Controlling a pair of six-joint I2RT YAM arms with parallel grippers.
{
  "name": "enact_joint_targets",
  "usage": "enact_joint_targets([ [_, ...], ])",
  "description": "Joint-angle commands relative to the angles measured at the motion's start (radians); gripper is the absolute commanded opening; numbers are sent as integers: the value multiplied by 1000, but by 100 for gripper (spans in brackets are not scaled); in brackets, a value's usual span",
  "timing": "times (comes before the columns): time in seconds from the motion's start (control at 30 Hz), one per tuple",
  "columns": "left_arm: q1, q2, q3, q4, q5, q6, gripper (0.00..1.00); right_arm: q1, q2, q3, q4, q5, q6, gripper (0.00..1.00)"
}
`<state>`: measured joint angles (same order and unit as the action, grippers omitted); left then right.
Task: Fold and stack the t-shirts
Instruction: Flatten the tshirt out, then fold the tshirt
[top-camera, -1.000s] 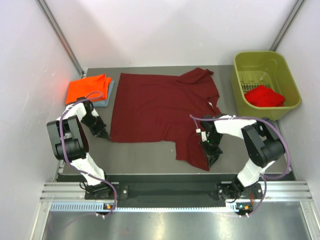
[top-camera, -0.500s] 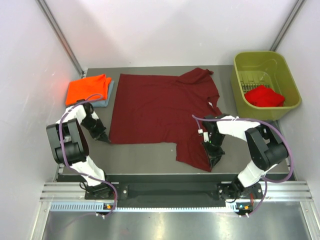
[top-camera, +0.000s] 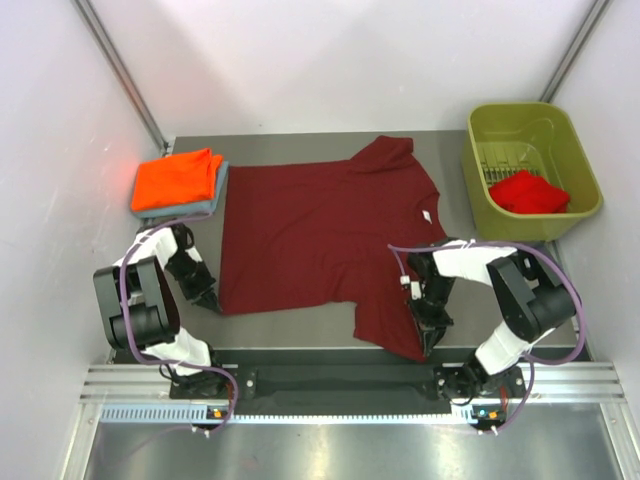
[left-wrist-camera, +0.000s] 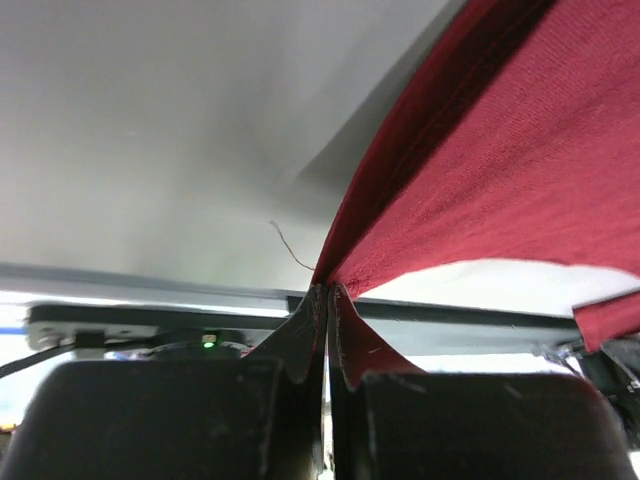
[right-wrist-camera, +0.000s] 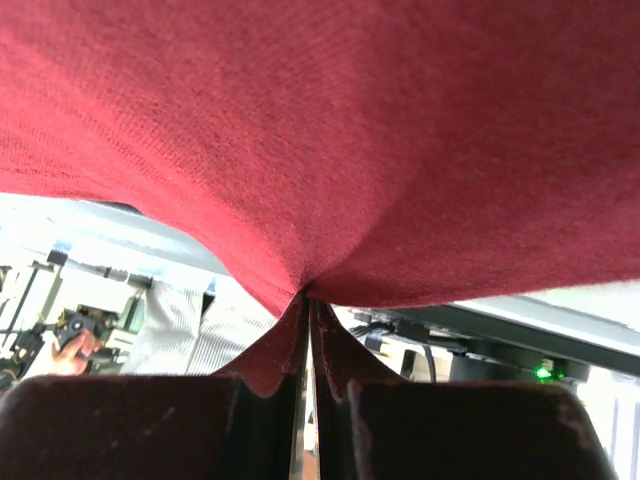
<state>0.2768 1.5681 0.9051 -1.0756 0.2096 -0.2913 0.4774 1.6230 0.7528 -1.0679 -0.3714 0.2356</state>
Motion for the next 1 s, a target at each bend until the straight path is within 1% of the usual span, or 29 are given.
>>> enact_joint_targets([
  [0.0, 7, -51, 55, -67, -96, -22, 0, 24, -51, -23, -44, -46, 30, 0],
  [0.07, 12, -69, 70, -78, -113, -34, 0, 32, -69, -21, -56, -49, 30, 0],
  [0.1, 13, -92, 78, -87, -149, -40, 0, 33, -84, -20, -56, -49, 34, 0],
  [0.23, 18, -115, 115, -112, -176, -35, 0, 35, -100, -27, -70, -63, 39, 0],
  [0.47, 42, -149, 109, -106, -180, -31, 0, 46, -118, -53, -72, -158, 64, 0],
  [0.7, 50, -180, 104, -107, -171, -26, 0, 81, -181, -83, -69, -192, 76, 0],
  [0.83, 50, -181, 104, -98, -142, -11, 0, 79, -207, 9, -43, -185, 70, 0],
  [0.87, 51, -184, 106, -95, -125, 3, 0, 75, -212, 60, -37, -181, 70, 0],
  [0.97, 51, -200, 118, -89, -104, 20, 0, 55, -221, 112, -24, -158, 62, 0],
])
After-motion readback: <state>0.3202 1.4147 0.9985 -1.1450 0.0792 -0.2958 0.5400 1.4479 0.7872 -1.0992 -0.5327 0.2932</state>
